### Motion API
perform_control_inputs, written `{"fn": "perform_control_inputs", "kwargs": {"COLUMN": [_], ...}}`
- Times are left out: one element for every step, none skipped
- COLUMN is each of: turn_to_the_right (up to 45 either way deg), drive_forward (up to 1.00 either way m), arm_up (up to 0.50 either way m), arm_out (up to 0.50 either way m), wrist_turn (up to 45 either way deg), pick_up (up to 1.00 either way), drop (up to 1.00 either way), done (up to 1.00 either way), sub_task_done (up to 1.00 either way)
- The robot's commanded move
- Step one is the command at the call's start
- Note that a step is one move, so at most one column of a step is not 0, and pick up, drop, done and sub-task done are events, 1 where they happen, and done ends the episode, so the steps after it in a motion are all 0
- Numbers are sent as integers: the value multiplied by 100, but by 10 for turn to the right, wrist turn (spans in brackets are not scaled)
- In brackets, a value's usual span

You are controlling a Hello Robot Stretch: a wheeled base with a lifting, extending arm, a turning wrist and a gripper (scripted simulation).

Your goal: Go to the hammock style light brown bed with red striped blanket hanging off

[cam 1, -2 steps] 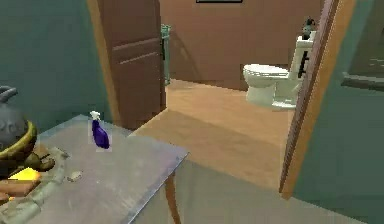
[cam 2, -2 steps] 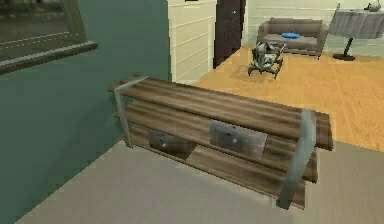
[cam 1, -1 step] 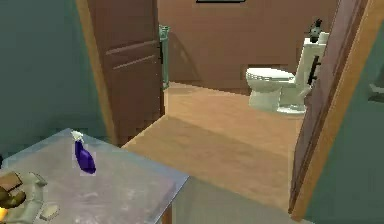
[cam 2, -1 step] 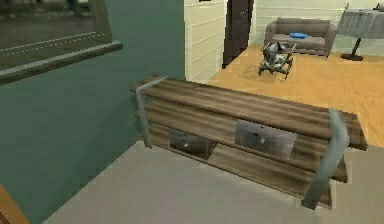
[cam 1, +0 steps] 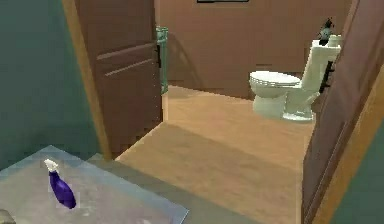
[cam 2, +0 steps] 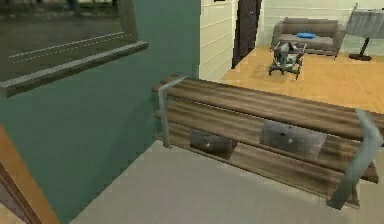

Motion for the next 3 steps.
{"fn": "perform_control_inputs", "kwargs": {"turn_to_the_right": [450, 450, 270], "drive_forward": [0, 0, 0], "arm_up": [0, 0, 0], "arm_out": [0, 0, 0], "wrist_turn": [0, 0, 0], "pick_up": [0, 0, 0], "drop": [0, 0, 0], "done": [0, 0, 0], "sub_task_done": [0, 0, 0]}}
